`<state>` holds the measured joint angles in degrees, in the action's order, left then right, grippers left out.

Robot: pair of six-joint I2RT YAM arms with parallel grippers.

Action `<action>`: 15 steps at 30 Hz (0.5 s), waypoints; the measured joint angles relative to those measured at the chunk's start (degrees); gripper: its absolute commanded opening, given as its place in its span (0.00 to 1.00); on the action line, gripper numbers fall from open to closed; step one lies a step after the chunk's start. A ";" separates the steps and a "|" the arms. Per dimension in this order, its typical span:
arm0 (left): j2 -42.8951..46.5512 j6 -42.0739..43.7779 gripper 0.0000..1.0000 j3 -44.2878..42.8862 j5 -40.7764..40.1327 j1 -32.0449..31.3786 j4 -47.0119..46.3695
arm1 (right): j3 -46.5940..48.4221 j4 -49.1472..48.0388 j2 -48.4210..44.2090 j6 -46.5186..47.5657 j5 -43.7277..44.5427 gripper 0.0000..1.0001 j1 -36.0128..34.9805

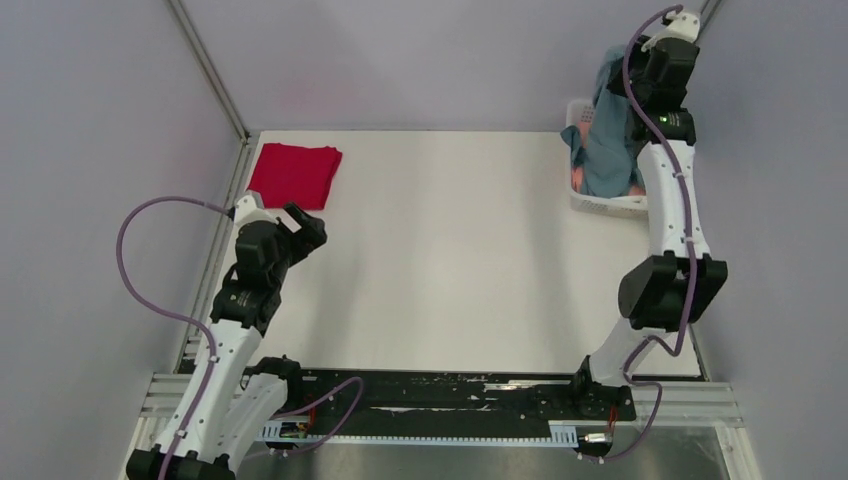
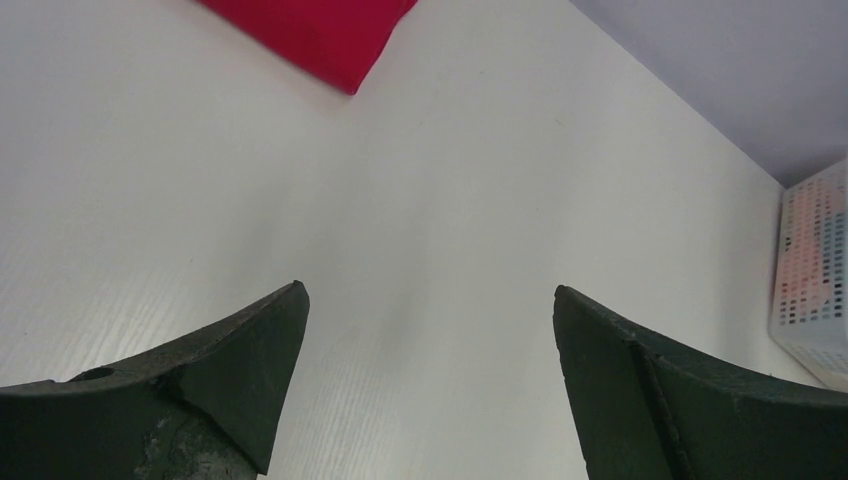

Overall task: Fold and stack the t-shirts
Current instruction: Grab crumpled tshirt from bin with the right arm

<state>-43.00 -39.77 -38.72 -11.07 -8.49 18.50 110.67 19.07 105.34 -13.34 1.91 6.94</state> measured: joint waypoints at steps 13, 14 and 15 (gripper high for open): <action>8.72 -0.61 1.00 1.31 0.55 0.00 1.75 | 13.92 -6.21 -16.24 3.23 -15.02 0.00 -25.44; 8.92 -0.66 1.00 1.31 0.55 0.00 1.97 | 14.88 -6.23 -16.13 3.39 -15.58 0.00 -27.65; 9.14 -0.70 1.00 1.31 0.57 0.00 2.27 | 15.69 -6.36 -15.93 3.43 -16.15 0.00 -29.35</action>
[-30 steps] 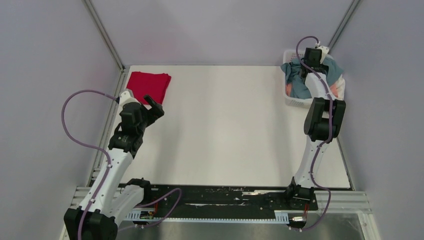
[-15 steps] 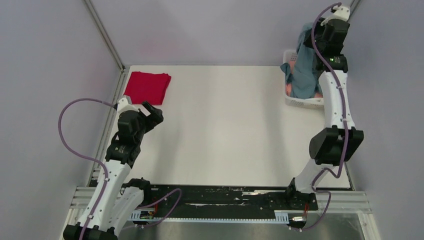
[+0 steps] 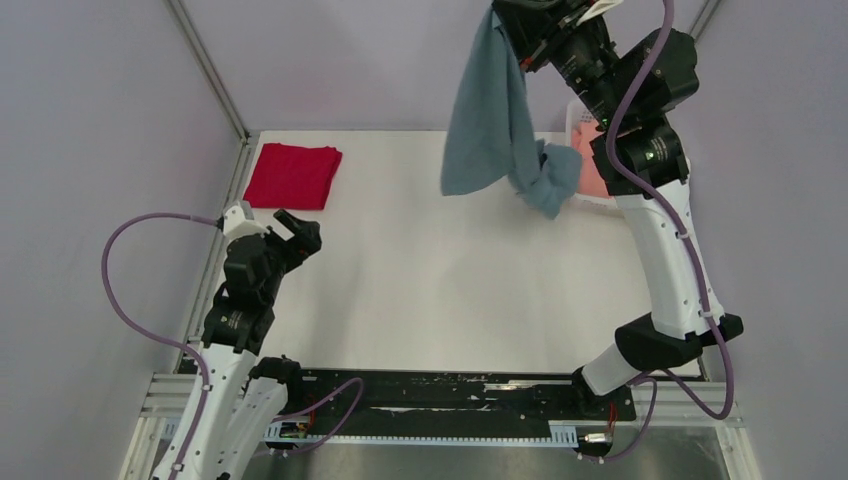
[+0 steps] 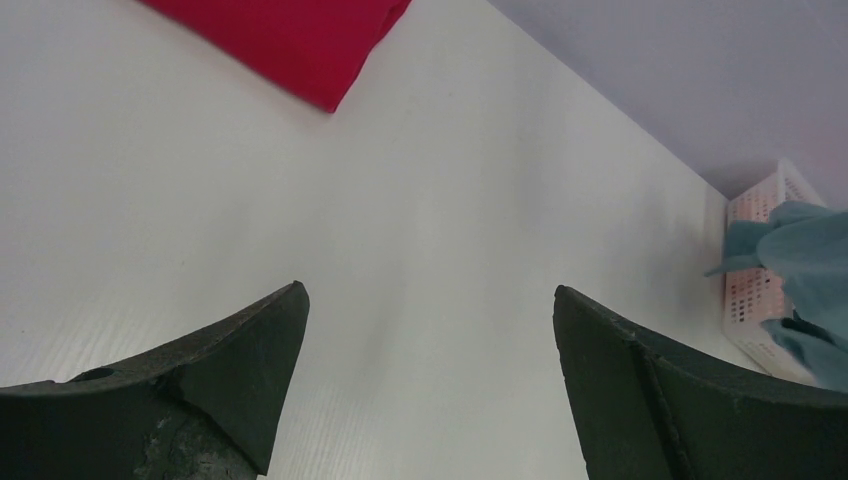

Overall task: Fold and stack the t-shirts
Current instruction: Move the tshirt to the center of the board

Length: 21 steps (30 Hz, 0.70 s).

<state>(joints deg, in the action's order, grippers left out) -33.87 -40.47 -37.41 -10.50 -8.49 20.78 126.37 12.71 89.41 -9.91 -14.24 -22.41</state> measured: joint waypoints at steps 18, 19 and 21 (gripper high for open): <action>1.31 -4.07 1.00 -0.04 -5.44 0.00 10.78 | -41.40 -3.39 -22.84 3.69 15.54 0.00 -9.53; 1.53 -4.52 1.00 -0.04 -5.99 0.00 11.63 | -46.38 -3.39 -25.86 3.82 18.14 0.00 -8.61; 1.90 -5.53 1.00 -0.02 -6.80 0.00 12.66 | -56.72 -3.08 -31.26 3.63 23.96 0.00 -5.92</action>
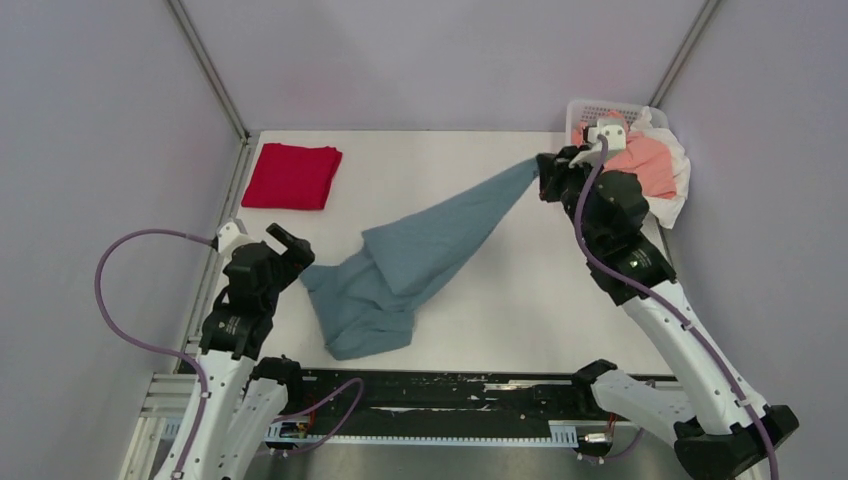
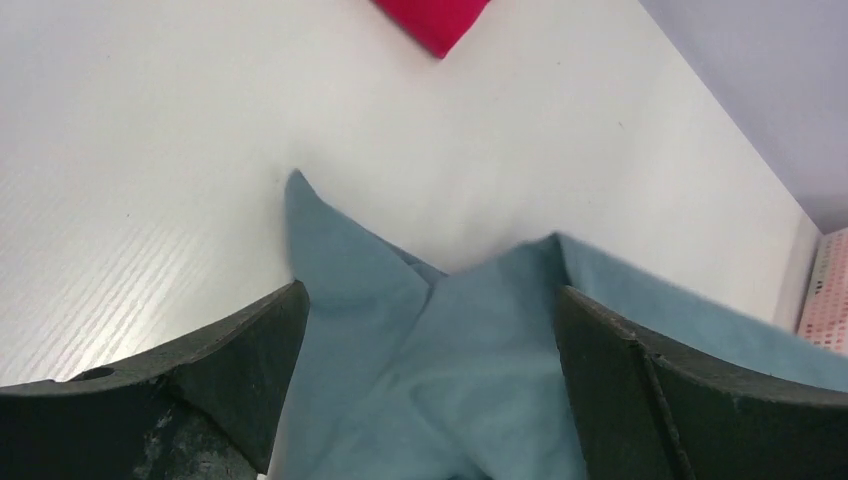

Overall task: Fold and stack the t-shirts
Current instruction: Move the tshirt to the center of the board, then flatten out the tshirt

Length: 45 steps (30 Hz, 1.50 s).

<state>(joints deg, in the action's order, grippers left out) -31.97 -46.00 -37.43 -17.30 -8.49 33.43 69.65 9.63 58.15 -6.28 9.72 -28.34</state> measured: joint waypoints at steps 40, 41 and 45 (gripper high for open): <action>-59.04 0.33 0.00 -6.40 22.58 0.22 -26.71 | -14.75 12.63 33.66 -16.90 8.26 0.82 -25.66; -59.04 0.33 0.00 -6.38 22.62 0.22 -26.80 | -14.73 12.70 34.16 -17.68 9.94 0.81 -25.66; -58.36 0.31 0.00 -5.33 22.34 0.22 -28.00 | -14.69 12.46 35.30 -19.34 15.06 0.65 -25.66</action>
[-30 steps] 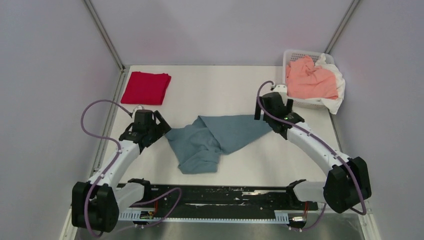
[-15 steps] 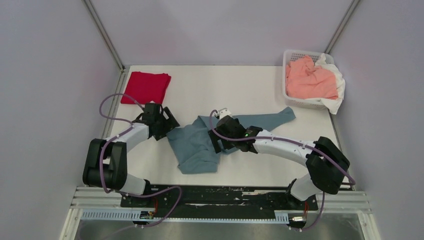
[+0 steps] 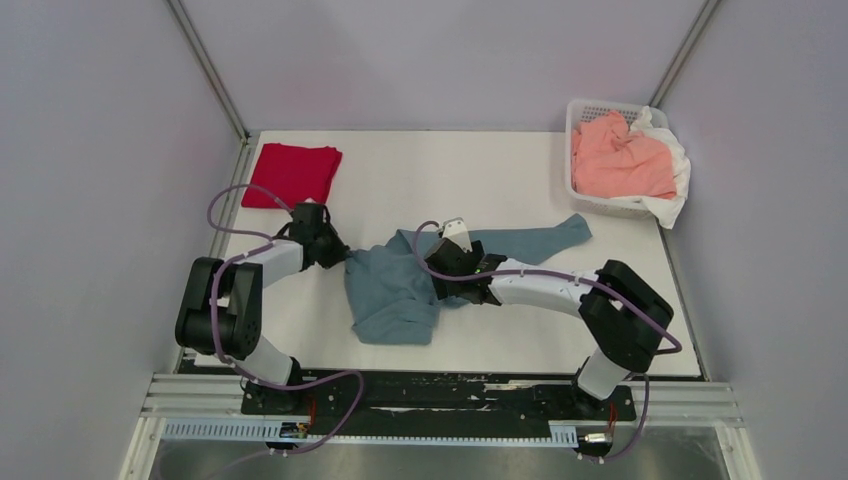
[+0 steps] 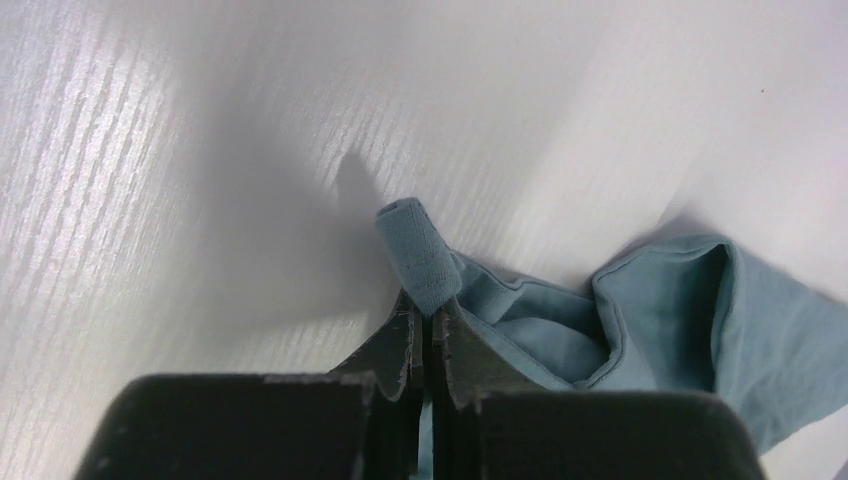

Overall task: Fold and stack the t-shirts
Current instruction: Flatten out the tshirt

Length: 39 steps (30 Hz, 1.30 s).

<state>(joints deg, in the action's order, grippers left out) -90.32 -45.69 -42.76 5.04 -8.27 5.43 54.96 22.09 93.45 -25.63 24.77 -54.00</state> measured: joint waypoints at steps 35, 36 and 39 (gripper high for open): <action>57.66 7.06 0.00 -11.50 -12.41 -0.33 6.16 | 13.16 -10.73 -40.85 32.89 5.29 0.00 7.78; 60.43 7.37 0.00 -12.48 -11.21 -0.33 6.23 | 13.99 -10.49 -42.80 33.62 2.89 0.00 7.78; 66.31 8.15 0.00 -16.26 -8.33 -0.35 6.67 | 18.97 -8.92 -46.49 34.71 -5.44 0.00 7.74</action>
<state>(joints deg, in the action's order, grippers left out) -24.01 -37.54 -59.02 -3.29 -8.62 12.10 73.93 13.17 46.96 9.08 19.33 -46.26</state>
